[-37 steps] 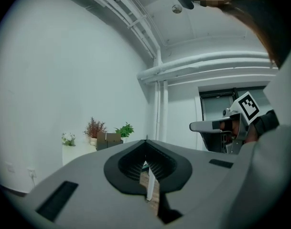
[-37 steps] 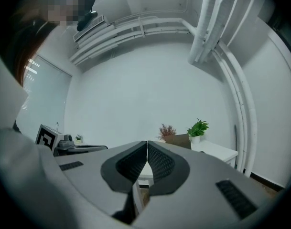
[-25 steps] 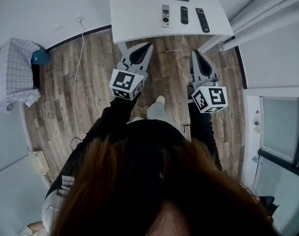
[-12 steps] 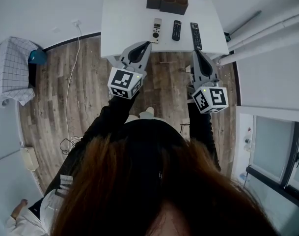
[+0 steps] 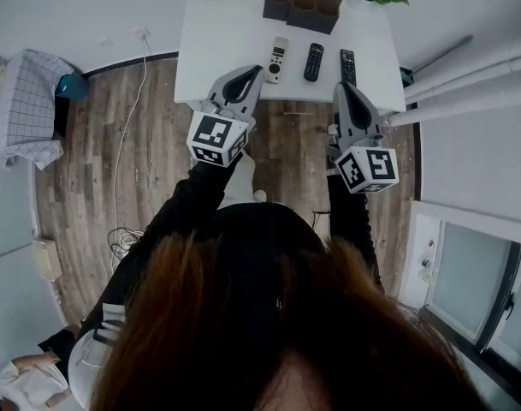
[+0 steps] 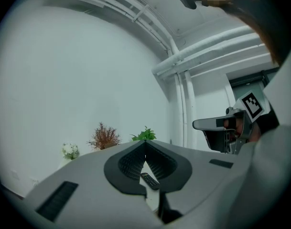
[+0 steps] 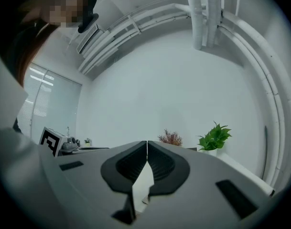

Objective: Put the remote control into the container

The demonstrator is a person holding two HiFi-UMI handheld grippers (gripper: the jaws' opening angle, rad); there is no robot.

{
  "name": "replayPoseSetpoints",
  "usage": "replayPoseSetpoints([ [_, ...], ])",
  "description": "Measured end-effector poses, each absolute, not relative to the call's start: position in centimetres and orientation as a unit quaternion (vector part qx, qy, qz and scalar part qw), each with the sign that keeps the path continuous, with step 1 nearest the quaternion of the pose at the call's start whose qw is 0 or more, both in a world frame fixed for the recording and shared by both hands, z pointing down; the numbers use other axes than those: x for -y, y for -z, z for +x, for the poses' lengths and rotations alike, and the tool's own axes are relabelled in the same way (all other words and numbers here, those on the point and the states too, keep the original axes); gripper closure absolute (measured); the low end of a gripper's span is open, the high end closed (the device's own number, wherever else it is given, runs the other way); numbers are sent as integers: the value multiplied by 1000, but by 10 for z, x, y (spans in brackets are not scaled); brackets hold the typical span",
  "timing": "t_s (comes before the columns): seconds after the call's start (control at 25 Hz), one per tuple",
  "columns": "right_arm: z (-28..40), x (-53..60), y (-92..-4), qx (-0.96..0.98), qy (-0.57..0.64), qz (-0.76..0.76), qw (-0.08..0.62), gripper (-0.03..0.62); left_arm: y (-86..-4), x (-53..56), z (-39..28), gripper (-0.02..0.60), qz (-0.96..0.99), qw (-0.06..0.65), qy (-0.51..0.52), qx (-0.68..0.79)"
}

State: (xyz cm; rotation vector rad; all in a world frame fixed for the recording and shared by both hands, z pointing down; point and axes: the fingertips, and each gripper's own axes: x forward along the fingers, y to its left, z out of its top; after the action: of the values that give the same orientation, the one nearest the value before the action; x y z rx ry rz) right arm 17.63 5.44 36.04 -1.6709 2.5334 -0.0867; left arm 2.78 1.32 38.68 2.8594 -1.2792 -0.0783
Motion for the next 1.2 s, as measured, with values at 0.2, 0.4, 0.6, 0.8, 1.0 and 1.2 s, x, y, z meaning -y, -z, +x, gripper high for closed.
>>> replayPoseSetpoints([
  [0.2, 179, -31, -368, -836, 35, -545, 49, 576, -392, 17, 29, 572, 911, -3, 14, 412],
  [0.4, 206, -3, -375, -822, 40, -568, 31, 576, -397, 60, 44, 572, 915, 9, 18, 402],
  [0.6, 229, 33, -375, -806, 46, -590, 17, 576, -391, 108, 59, 572, 922, 8, 22, 387],
  [0.8, 228, 74, -369, -801, 48, -596, 24, 574, -388, 153, 65, 572, 926, 9, 18, 376],
  [1.0, 230, 119, -377, -796, 56, -603, 20, 575, -388, 196, 62, 572, 926, 16, 15, 376],
  [1.2, 248, 162, -393, -772, 75, -631, 13, 574, -375, 235, 65, 572, 933, -7, 21, 360],
])
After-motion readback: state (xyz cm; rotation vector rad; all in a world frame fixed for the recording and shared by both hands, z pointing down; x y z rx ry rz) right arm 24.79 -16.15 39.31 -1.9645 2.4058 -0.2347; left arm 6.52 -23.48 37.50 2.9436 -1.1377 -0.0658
